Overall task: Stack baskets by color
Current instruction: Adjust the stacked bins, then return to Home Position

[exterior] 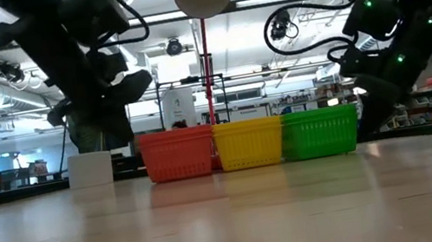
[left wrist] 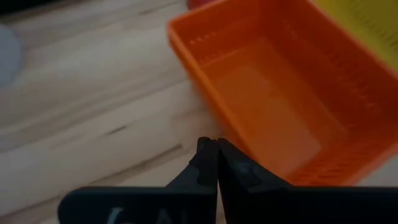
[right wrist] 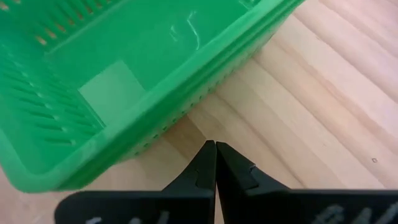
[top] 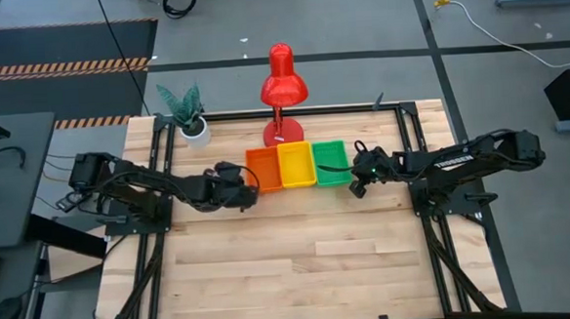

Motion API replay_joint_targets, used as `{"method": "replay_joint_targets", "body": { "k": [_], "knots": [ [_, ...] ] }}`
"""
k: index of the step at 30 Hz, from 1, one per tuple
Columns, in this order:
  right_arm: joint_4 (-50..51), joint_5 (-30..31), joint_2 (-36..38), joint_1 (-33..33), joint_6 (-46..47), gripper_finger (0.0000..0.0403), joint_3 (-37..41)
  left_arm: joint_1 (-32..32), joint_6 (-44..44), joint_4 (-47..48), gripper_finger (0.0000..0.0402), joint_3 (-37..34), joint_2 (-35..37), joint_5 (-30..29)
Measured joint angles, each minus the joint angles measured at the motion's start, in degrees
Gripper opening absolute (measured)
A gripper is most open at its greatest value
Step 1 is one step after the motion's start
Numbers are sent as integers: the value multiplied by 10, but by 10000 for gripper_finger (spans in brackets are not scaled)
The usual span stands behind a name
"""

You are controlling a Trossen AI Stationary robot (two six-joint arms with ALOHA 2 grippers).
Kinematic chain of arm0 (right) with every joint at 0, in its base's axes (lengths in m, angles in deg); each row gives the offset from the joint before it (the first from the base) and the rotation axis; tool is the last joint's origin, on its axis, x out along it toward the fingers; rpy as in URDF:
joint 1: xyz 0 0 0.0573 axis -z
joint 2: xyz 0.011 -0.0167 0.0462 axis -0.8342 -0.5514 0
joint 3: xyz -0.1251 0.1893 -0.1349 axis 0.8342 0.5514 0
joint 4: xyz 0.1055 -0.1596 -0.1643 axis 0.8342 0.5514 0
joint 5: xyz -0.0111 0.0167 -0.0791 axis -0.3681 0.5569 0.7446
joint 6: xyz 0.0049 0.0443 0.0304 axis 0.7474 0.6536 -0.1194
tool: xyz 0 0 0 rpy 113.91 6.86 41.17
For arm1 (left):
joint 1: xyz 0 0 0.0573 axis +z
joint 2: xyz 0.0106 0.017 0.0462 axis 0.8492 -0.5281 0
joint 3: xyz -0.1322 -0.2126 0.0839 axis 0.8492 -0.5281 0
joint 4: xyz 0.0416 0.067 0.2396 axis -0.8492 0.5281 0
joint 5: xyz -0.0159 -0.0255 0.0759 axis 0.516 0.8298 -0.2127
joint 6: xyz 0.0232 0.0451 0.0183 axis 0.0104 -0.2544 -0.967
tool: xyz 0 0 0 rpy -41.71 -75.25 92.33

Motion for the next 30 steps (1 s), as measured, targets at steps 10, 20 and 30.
{"method": "replay_joint_targets", "body": {
  "k": [10, 20, 30],
  "knots": [
    [-14, -16, 0, 12, 2, 7, 0, 1, 15, 48, 7, -11, -2, -16],
    [-103, -46, -35, 2, 5, 7, 0, 1, 8, 42, 11, -11, -2, -43],
    [-20, -29, 20, -9, -13, 7, 0, -38, -15, 91, 6, -4, 73, -41]
  ]
}}
